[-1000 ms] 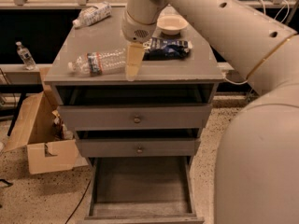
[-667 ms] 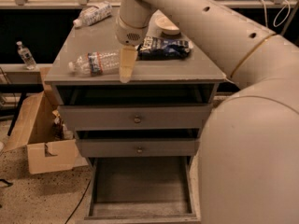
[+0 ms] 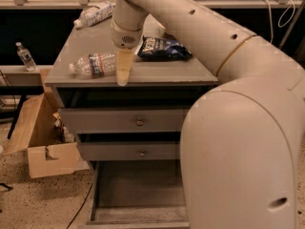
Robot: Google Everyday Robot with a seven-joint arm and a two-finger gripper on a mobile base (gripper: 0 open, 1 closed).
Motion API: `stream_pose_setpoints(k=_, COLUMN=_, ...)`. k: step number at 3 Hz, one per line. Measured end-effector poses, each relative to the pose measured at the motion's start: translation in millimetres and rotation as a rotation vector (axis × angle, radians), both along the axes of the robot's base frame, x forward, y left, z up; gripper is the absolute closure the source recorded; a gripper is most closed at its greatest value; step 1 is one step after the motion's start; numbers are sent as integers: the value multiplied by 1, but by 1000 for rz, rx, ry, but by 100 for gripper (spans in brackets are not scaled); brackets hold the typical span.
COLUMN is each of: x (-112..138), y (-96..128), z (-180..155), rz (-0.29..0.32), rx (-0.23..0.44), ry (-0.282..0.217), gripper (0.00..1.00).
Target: Place water bottle into bottom drawer
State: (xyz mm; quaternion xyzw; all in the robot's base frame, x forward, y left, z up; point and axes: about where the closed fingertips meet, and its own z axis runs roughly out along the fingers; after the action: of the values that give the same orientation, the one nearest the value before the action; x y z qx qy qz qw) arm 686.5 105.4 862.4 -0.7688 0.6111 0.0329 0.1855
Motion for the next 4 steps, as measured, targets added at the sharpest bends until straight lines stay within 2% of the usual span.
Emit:
stream_pose_setpoints(k=1, x=2, y=7, z=-7, rz=15, rx=-12, ry=23, gripper=16)
stream_pose_setpoints(k=3, x=-4, y=22, z=-20, rz=48, rx=-8, ry=67, gripper=61)
stream_pose_setpoints(k=4, x=-12, y=22, z=-15, rz=51, rx=14, ry=66, gripper=84)
